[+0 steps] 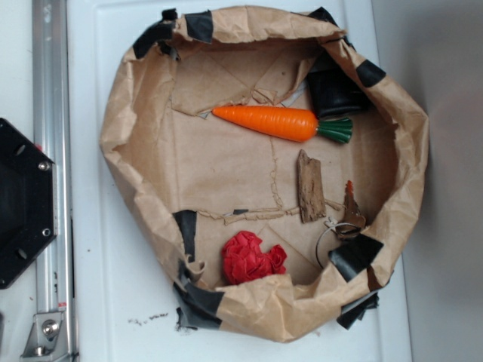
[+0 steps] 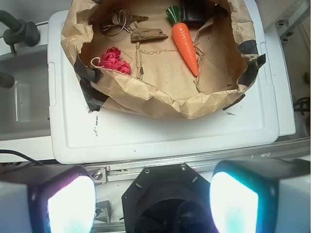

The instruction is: Grab the wood chip.

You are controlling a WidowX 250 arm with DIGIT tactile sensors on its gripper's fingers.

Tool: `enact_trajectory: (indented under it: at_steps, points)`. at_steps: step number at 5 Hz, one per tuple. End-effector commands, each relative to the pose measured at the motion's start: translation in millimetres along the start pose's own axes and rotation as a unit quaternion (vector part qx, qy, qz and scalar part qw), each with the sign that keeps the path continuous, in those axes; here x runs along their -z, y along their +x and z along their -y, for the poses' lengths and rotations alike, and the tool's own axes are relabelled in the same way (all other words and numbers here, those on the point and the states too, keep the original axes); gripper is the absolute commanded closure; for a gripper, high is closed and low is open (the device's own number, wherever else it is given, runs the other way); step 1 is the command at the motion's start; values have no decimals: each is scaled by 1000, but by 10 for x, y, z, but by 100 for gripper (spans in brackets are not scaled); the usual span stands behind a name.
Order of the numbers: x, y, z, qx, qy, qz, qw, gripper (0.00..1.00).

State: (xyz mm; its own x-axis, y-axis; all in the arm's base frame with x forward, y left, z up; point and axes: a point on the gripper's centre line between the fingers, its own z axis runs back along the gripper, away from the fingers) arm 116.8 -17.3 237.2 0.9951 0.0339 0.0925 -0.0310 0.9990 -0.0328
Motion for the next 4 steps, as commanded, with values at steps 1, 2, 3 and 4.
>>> enact_trajectory:
  at_steps: [1, 2, 3, 4]
  points:
    - [0, 0, 0, 0, 0, 0, 1000, 0]
    - [297, 380, -194, 12, -3, -5, 1000, 0]
    - [532, 702, -342, 16, -3, 16, 1000, 0]
    - [713, 947, -366, 45, 17, 23, 999, 0]
